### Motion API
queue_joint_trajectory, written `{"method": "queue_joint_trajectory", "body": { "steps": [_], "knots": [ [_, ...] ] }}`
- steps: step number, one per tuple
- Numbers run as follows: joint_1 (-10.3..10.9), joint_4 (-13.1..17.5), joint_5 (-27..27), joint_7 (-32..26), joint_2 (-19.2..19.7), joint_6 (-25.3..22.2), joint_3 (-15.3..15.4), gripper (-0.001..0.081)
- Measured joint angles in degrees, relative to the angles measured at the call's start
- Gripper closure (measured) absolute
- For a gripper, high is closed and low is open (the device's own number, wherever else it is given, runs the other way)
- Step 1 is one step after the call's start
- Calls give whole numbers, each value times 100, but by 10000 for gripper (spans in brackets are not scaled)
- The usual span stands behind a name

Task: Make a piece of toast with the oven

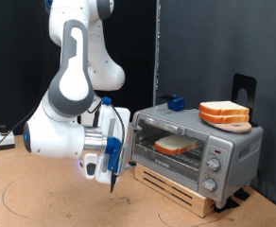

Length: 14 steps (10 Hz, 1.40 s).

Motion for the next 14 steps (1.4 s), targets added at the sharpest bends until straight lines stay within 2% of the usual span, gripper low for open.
{"method": "queue_joint_trajectory", "body": {
  "steps": [2,3,4,6,8,10,14],
  "knots": [
    [-21,60,173,31,61,-316,12,-1],
    [-21,271,288,36,217,-570,62,-1],
    [-9,578,263,63,442,-837,128,-1],
    [102,1329,-363,227,943,-1262,219,-1],
    [339,1866,-695,403,1333,-1116,230,-1],
    [544,2047,-637,408,1507,-568,233,-1],
    [547,2083,-638,162,1655,-701,256,-1]
  ]
}}
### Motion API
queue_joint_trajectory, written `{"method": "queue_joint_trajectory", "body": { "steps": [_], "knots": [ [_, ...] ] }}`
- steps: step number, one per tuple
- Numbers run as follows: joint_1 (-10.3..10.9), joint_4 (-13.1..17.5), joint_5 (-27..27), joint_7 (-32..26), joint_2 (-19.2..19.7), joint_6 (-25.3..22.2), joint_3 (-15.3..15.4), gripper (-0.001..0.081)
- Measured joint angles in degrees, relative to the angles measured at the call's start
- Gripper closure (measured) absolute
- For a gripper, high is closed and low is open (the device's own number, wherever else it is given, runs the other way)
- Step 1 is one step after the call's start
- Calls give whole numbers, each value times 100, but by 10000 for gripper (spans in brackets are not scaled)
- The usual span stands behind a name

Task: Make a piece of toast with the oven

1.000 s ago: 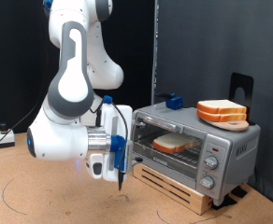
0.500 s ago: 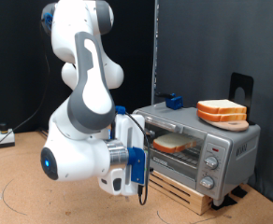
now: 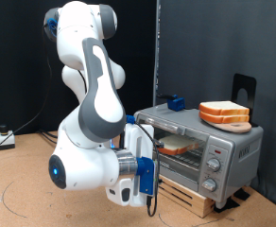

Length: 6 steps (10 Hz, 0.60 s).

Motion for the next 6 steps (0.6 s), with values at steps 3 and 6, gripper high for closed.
{"method": "queue_joint_trajectory", "body": {
  "steps": [3,6],
  "knots": [
    [153,38,0,-69,308,308,43,-1],
    [390,264,0,341,722,323,95,-1]
  ]
}}
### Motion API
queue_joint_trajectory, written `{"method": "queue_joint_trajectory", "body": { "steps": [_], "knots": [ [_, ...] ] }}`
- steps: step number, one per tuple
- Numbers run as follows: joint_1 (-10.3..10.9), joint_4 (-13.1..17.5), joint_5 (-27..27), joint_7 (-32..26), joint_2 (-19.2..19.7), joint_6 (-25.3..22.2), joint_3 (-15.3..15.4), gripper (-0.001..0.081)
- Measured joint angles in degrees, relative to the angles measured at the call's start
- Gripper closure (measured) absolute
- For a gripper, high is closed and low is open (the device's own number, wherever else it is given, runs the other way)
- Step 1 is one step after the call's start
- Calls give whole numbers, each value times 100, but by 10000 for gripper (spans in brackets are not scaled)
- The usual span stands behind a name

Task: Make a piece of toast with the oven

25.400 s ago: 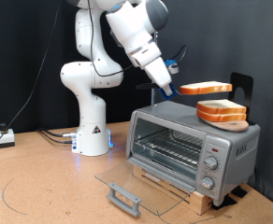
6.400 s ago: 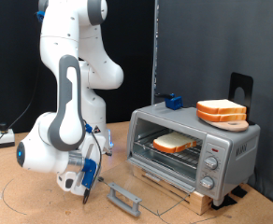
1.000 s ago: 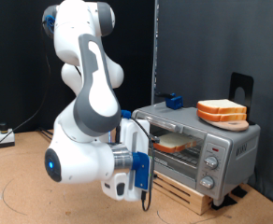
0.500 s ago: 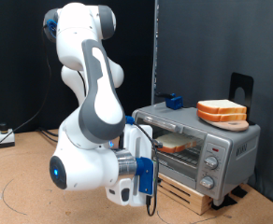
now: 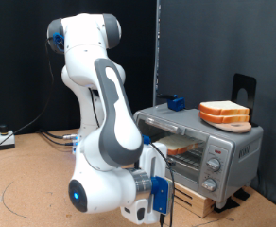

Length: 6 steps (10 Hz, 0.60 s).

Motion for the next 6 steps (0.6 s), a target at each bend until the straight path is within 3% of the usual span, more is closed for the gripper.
{"method": "queue_joint_trajectory", "body": {
  "steps": [6],
  "knots": [
    [357,213,83,231,407,145,173,-1]
  ]
}}
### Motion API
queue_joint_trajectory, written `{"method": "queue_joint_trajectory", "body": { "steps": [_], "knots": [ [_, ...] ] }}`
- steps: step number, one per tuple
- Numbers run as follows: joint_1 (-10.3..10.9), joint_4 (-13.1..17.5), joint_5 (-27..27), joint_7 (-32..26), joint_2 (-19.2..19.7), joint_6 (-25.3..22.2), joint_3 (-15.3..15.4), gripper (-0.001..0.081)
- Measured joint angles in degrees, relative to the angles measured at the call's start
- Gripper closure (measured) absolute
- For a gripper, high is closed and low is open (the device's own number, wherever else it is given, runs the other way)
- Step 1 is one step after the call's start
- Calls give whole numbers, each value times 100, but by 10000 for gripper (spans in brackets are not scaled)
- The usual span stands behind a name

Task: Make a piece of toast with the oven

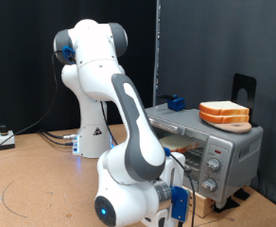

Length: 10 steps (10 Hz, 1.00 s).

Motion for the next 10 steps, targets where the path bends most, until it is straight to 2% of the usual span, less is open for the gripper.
{"method": "queue_joint_trajectory", "body": {
  "steps": [4,10],
  "knots": [
    [141,0,182,0,9,138,145,-1],
    [259,4,258,0,80,248,165,-1]
  ]
}}
